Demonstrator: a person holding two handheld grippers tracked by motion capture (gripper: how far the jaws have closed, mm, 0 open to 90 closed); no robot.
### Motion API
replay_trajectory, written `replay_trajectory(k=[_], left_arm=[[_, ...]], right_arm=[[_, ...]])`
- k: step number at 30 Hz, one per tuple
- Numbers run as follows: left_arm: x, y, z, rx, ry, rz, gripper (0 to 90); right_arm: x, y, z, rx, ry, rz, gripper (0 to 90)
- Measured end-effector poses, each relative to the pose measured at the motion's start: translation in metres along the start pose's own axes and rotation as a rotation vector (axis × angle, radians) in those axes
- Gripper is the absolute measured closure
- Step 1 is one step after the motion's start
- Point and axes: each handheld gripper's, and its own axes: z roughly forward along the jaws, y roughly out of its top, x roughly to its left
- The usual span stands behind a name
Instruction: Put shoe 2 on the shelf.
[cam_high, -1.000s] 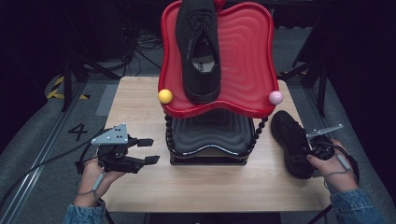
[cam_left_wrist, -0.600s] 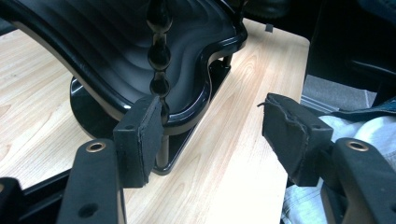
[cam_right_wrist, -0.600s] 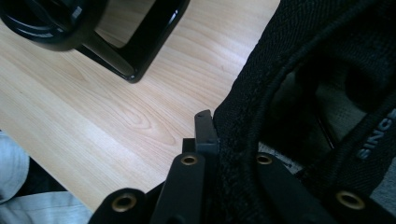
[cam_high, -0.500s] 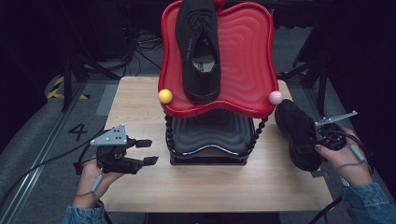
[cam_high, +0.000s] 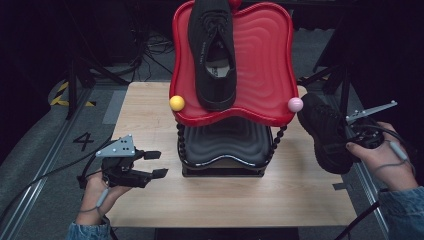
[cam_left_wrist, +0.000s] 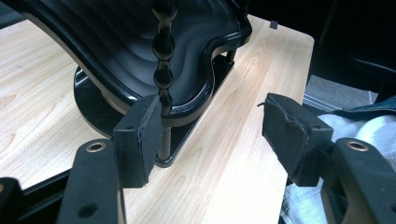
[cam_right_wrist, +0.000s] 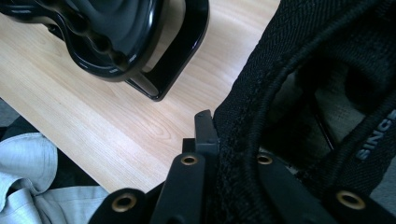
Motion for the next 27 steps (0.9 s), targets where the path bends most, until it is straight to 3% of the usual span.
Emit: replay_trajectory(k=[3, 12, 27], left_arm=[[-0.001, 0.0, 0.0, 0.005, 0.0, -0.005, 38.3], [0.0, -0.001, 0.001, 0.009, 0.004, -0.014, 38.2], [0.004, -0.003, 0.003, 0.024, -0.005, -0.028, 38.0]], right_arm=[[0.006, 0.007, -0.014, -0.02, -0.027, -0.012, 88.4], [0.018, 0.024, -0.044, -0.046, -0.049, -0.02, 88.3], [0.033, 0.045, -0.076, -0.066, -0.042, -0.022, 88.1]])
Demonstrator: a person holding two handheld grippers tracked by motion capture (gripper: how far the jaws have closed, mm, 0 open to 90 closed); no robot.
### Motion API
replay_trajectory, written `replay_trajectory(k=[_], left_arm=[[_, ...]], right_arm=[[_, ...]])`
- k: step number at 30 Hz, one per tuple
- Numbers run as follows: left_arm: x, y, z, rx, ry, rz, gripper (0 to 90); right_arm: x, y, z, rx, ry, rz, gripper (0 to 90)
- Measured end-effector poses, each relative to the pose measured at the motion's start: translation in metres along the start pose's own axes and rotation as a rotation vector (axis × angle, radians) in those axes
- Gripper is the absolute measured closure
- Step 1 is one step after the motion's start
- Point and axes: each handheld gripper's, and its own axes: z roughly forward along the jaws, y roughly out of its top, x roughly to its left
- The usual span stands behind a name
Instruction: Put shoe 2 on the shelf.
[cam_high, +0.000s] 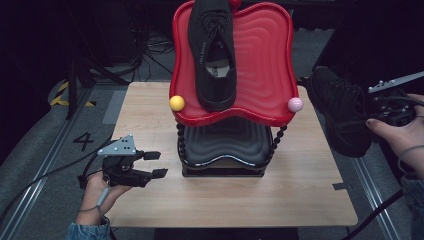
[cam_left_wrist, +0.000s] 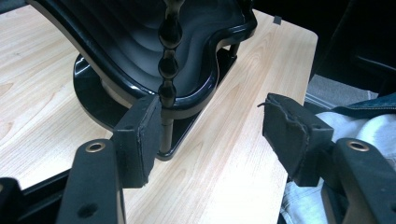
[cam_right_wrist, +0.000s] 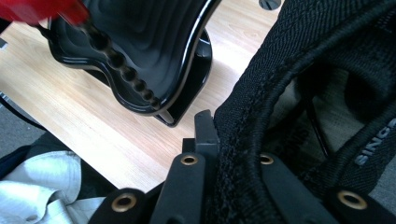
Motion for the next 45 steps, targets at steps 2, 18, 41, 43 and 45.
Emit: replay_trajectory(k=[2, 18, 41, 43, 45], left_arm=[[0.0, 0.0, 0.0, 0.0, -0.001, 0.0, 38.0], [0.001, -0.001, 0.0, 0.012, -0.004, -0.002, 37.7], [0.0, -0.003, -0.002, -0.004, -0.009, 0.001, 37.5], [-0.001, -0.002, -0.002, -0.002, -0.009, 0.008, 37.4], [-0.001, -0.002, -0.002, -0.003, -0.01, 0.007, 37.4]], right_arm=[[0.002, 0.004, -0.004, -0.004, 0.003, 0.001, 88.1], [0.016, 0.037, -0.043, -0.037, -0.019, -0.024, 88.1], [0.051, 0.086, -0.08, -0.089, -0.045, -0.084, 88.1], [0.058, 0.091, -0.082, -0.088, -0.052, -0.095, 88.1], [0.063, 0.096, -0.085, -0.095, -0.054, -0.105, 88.1]])
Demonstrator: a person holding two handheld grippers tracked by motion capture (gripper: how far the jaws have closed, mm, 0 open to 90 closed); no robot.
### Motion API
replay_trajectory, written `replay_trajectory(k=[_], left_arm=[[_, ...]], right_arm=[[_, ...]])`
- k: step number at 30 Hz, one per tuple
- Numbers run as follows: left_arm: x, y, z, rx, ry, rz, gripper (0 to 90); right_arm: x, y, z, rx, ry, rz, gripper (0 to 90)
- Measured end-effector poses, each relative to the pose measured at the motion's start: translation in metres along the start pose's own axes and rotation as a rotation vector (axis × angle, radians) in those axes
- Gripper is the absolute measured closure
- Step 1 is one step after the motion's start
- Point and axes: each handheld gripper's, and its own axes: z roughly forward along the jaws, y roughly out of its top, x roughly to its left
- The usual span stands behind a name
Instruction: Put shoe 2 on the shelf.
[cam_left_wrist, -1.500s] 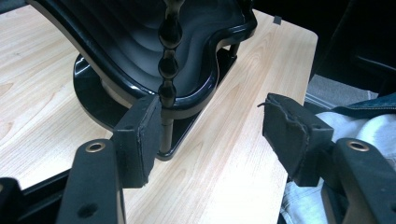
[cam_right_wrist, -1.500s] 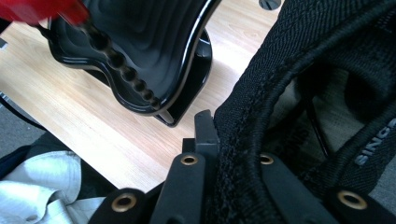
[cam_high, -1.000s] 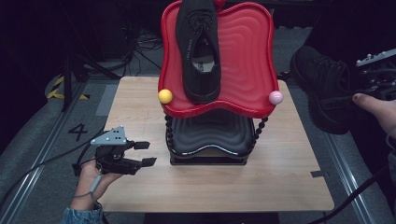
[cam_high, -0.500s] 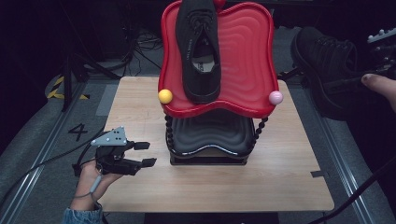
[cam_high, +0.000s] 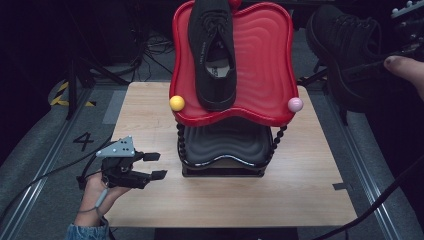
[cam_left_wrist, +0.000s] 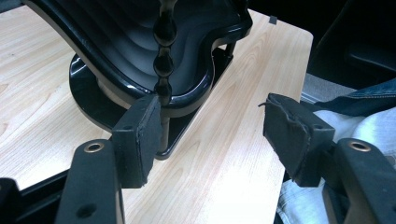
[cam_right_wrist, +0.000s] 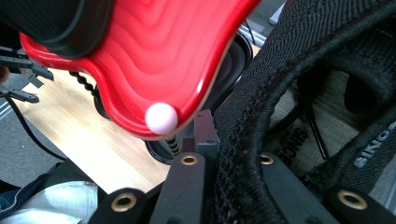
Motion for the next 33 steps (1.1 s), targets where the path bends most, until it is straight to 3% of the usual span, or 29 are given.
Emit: replay_trajectory(k=[15, 33], left_arm=[[-0.002, 0.0, 0.002, 0.01, -0.007, 0.011, 37.2], [-0.004, 0.0, 0.004, 0.018, -0.016, 0.018, 37.0]], right_arm=[[0.037, 0.034, -0.001, -0.014, -0.011, -0.072, 88.0], [0.064, 0.063, 0.026, -0.013, 0.01, -0.129, 88.0]])
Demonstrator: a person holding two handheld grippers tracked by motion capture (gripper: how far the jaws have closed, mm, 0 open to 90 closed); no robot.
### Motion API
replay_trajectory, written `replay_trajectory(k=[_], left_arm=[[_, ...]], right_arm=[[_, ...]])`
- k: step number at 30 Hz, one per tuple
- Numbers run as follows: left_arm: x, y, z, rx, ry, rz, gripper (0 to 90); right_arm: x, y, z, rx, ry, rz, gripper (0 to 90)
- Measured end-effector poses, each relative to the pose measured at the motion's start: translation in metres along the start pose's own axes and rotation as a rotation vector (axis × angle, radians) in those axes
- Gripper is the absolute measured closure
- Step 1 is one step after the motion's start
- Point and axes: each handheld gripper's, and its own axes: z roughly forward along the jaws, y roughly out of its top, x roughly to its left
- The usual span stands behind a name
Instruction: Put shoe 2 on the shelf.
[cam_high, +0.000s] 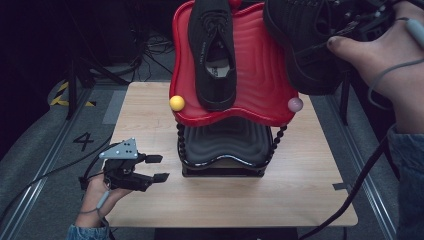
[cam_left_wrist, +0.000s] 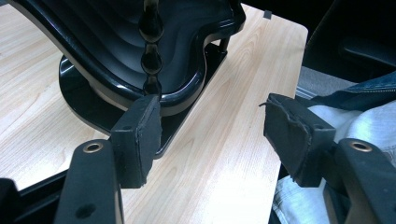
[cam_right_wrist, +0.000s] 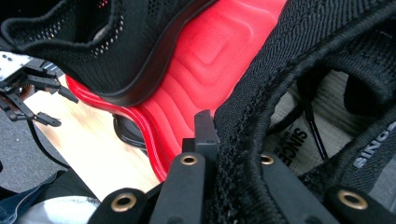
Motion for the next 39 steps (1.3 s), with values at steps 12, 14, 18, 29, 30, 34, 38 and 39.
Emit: replay_trajectory(k=[12, 14, 18, 29, 30, 34, 38, 39], left_arm=[[0.0, -0.001, 0.0, 0.002, -0.005, -0.002, 36.9], [0.0, -0.001, 0.001, 0.0, -0.006, -0.001, 36.9], [0.0, -0.001, 0.0, 0.006, -0.008, 0.001, 36.9], [0.0, -0.001, 0.001, 0.003, -0.009, 0.0, 36.9], [0.0, -0.001, 0.001, 0.003, -0.009, -0.001, 36.9], [-0.001, -0.001, 0.003, 0.006, -0.013, 0.001, 36.8], [-0.001, -0.001, 0.002, 0.006, -0.015, 0.002, 36.8], [0.0, -0.001, 0.002, 0.008, -0.014, 0.006, 36.8]], right_arm=[[0.01, 0.015, 0.023, 0.0, -0.002, -0.022, 87.7], [0.013, 0.018, 0.027, 0.003, -0.001, -0.025, 87.7], [0.02, 0.023, 0.037, 0.008, -0.022, -0.052, 87.4], [0.037, 0.029, 0.053, 0.005, -0.007, -0.087, 85.5], [0.038, 0.028, 0.054, 0.011, -0.005, -0.086, 85.0], [0.041, 0.027, 0.062, 0.031, 0.029, -0.092, 84.3], [0.043, 0.027, 0.072, 0.047, 0.039, -0.096, 84.2], [0.044, 0.027, 0.074, 0.051, 0.034, -0.098, 84.1]])
